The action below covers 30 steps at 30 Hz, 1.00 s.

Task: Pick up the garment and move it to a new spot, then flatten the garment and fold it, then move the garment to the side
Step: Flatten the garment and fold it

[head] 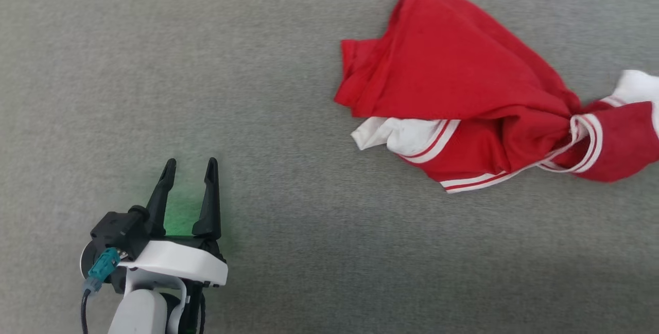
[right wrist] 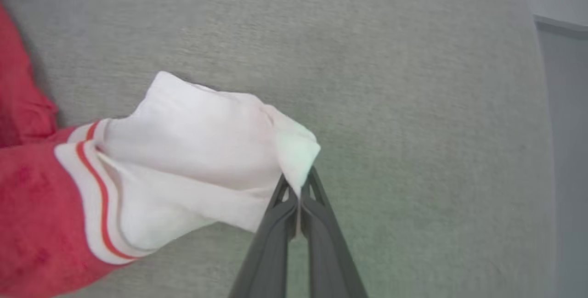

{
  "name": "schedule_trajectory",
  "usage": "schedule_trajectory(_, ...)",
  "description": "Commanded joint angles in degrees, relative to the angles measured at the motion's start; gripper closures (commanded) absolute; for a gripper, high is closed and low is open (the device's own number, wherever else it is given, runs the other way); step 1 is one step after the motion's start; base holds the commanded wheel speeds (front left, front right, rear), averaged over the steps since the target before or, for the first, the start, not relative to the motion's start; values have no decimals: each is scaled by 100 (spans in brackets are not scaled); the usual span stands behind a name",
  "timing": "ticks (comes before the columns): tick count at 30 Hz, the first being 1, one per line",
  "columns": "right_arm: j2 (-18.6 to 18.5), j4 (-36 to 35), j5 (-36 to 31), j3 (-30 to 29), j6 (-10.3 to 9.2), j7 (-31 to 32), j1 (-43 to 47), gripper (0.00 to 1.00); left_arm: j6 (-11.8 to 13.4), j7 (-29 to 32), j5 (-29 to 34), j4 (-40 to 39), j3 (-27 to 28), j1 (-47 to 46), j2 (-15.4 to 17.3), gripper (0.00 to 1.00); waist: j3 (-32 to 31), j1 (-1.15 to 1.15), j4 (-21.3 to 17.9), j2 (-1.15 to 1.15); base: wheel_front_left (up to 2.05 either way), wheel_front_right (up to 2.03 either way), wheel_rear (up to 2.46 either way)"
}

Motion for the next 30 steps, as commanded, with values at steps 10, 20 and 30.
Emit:
schedule_trajectory(10,415,1076,-181,-1330,-1,-963,900,100,6,-28,38,-66,-46,57,132,0,-78,0,-341,0,0,0,0)
schedule_trajectory(20,1146,1416,-730,-1803,-1,-1727,854,22,5,-28,-75,-103,-319,-151,394,0,-153,0,-549,0,0,0,0)
schedule_trajectory(30,1572,955,-1416,-2149,0,-3266,961,0,5,254,-616,-284,-1935,-1405,1744,0,-498,0,-851,0,0,0,0)
